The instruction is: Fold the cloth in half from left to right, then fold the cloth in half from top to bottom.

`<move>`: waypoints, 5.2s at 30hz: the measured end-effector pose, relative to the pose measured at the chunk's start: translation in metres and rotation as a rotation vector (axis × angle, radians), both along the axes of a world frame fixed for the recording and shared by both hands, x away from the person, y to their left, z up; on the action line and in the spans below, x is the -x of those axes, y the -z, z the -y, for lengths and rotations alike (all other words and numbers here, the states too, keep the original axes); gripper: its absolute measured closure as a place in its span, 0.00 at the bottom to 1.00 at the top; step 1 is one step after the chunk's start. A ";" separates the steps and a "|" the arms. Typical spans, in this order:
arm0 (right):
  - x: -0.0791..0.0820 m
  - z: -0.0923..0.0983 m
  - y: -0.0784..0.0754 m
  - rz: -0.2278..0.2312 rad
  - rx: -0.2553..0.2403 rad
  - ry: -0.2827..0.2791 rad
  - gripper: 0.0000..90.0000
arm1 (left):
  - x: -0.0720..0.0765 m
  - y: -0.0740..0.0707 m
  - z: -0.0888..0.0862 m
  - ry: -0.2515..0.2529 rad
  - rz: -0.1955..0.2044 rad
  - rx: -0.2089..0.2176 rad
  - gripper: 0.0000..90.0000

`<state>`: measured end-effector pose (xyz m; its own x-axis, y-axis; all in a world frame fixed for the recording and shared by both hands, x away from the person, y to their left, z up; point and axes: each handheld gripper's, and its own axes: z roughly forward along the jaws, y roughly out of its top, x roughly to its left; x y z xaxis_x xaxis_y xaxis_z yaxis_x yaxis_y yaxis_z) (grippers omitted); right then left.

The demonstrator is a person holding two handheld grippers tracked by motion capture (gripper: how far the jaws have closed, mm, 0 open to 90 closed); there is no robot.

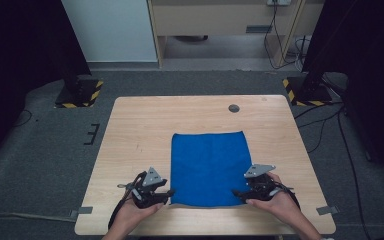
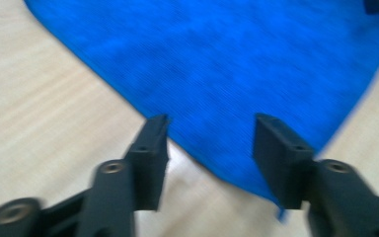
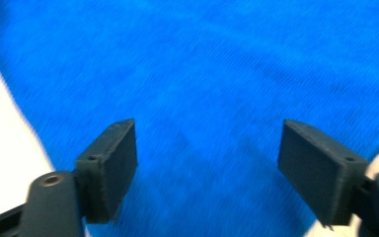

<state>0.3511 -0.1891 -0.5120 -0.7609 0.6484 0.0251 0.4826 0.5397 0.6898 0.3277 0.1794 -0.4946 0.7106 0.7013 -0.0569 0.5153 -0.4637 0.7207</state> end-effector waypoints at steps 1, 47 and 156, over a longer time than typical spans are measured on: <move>-0.003 -0.002 0.000 0.000 -0.004 0.006 0.21 | -0.005 0.000 0.001 -0.008 0.004 -0.010 0.44; 0.040 -0.194 0.015 0.034 -0.053 -0.202 0.34 | -0.192 0.016 0.011 -0.202 -0.041 0.061 0.19; 0.054 -0.014 -0.022 0.080 -0.115 0.235 0.39 | -0.207 -0.020 0.153 -0.192 0.025 0.122 0.54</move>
<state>0.2970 -0.1748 -0.4901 -0.5927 0.8035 0.0549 0.5266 0.3351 0.7813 0.5349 0.0268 -0.4748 0.5675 0.8125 -0.1334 0.5665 -0.2677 0.7794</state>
